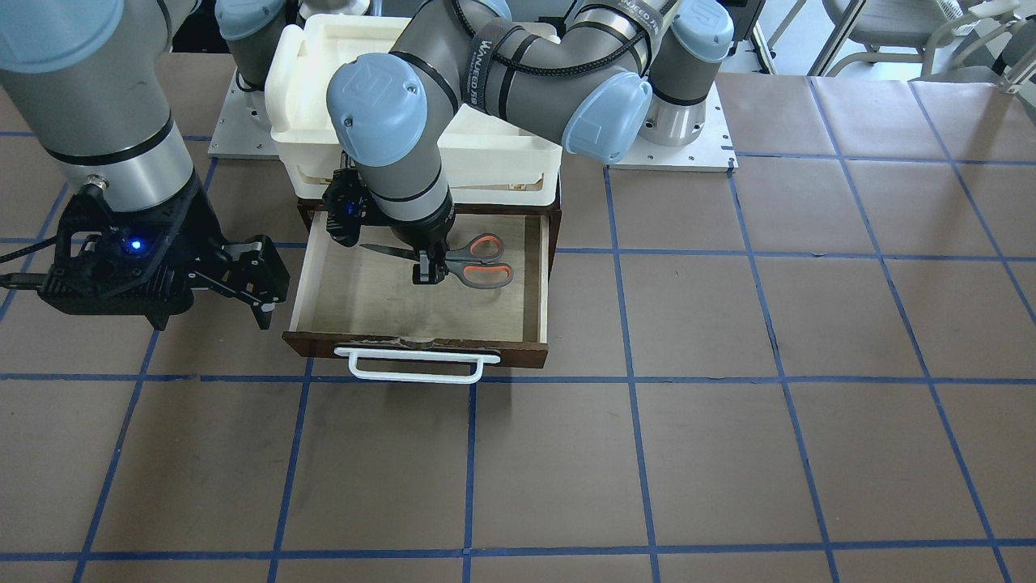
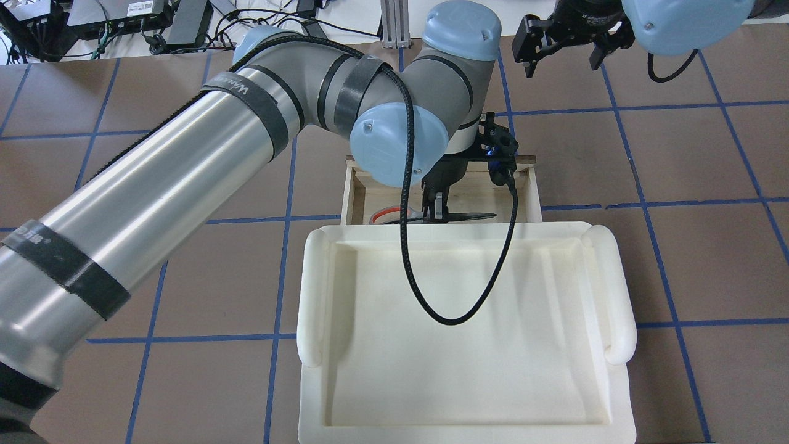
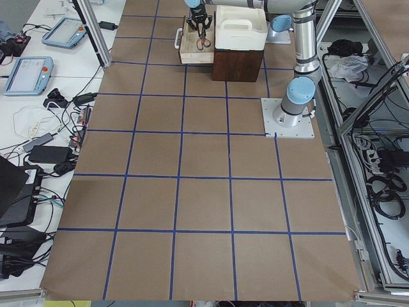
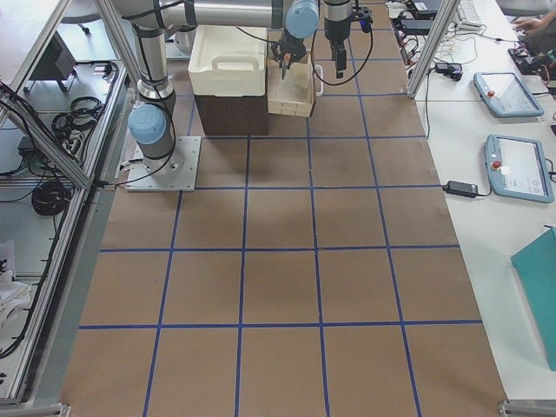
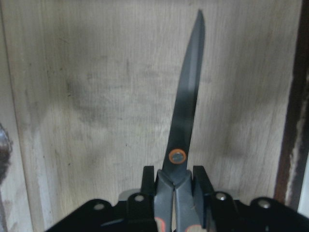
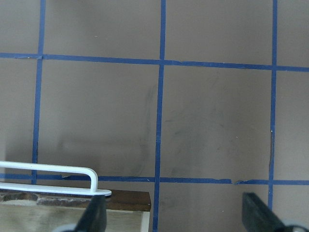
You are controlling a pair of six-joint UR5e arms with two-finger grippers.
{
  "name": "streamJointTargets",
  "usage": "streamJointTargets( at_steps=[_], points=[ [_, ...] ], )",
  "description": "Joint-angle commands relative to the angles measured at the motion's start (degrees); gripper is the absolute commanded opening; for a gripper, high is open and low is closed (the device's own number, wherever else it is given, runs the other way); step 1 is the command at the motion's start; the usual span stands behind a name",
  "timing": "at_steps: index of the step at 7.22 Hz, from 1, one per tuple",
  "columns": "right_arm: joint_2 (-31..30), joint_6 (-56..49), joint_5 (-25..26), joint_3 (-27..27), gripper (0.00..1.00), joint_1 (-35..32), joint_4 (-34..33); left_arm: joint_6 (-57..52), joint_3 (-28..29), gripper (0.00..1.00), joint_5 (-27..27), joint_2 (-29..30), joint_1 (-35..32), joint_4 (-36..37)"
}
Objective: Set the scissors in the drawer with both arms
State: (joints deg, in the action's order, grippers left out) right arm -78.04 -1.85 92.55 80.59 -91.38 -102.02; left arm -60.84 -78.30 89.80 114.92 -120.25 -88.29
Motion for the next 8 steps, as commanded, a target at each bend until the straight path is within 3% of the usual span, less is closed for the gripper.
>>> streamJointTargets(
  at_steps=[1,2,3,5,8],
  points=[
    [0.00,0.00,0.00,0.01,1.00,0.06,0.06,0.01,0.08,0.49,-0.06,0.04,-0.33,0.39],
    [0.00,0.00,-0.09,0.01,1.00,0.06,0.15,0.01,-0.01,0.79,-0.15,0.04,-0.42,0.40],
    [0.00,0.00,-0.17,0.01,1.00,-0.02,-0.11,0.10,-0.27,0.87,-0.06,-0.05,-0.51,0.40],
    [0.00,0.79,-0.17,0.10,1.00,-0.20,-0.81,0.36,-0.01,1.00,0.11,-2.14,-0.42,0.92],
    [-1.23,5.84,0.18,-0.60,1.00,-0.46,3.46,17.98,0.26,1.00,3.34,-7.85,2.37,6.79]
  ],
)
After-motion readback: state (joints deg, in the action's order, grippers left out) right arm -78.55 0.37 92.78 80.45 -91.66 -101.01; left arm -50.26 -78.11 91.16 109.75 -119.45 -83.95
